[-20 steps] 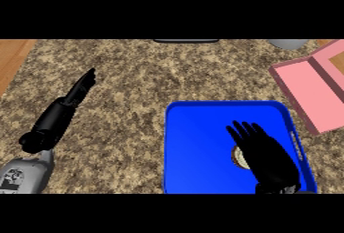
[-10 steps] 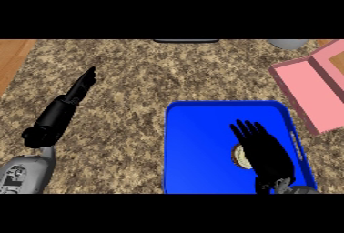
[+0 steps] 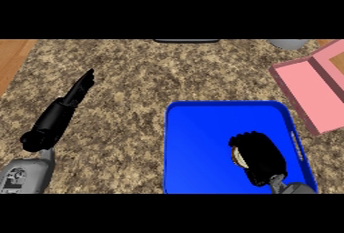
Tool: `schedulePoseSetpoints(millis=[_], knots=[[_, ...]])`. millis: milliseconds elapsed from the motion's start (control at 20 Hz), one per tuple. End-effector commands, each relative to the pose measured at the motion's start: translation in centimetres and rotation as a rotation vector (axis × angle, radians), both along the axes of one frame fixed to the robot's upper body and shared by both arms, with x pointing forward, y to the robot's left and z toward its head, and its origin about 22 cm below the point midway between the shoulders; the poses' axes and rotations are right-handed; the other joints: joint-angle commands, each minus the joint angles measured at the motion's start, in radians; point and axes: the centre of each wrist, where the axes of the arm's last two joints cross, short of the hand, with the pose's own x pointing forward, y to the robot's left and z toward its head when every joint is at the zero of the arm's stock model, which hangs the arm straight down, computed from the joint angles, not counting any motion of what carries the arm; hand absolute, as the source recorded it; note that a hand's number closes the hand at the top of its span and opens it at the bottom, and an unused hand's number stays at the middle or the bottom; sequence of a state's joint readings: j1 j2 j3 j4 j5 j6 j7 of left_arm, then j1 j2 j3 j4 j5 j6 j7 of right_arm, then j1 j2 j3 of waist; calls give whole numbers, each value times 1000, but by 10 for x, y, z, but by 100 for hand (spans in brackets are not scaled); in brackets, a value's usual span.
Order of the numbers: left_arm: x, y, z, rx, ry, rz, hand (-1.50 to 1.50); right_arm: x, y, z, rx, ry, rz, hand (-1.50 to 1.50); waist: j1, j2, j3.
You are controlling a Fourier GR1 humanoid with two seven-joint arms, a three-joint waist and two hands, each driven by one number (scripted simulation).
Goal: Pick the cupcake from the tray and place it in the cardboard box
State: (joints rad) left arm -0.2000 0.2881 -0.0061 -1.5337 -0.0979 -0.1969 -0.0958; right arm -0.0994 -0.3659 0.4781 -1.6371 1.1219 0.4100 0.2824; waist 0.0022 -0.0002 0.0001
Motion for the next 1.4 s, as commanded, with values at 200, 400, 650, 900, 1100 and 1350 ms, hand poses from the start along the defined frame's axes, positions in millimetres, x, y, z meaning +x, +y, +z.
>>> schedulePoseSetpoints(millis=[200,400,650,900,1100,1350], knots=[[7,-6,8,12,1,-1,0,10,4,-19,14,-134,123,150,-1,1,0],[2,-9,8,-1,-5,-27,0,72,5,10,144,-163,-32,150,24,6,1],[10,-15,14,6,-31,-82,0,132,28,36,278,-154,-311,150,81,29,2],[1,-22,-1,-8,1,-70,0,176,26,65,277,-389,-300,150,70,21,1],[5,-6,7,-4,6,-44,0,195,36,82,191,-497,-233,150,49,14,0],[4,-1,6,-4,-3,-33,0,210,49,131,261,-629,-320,150,30,8,0]])
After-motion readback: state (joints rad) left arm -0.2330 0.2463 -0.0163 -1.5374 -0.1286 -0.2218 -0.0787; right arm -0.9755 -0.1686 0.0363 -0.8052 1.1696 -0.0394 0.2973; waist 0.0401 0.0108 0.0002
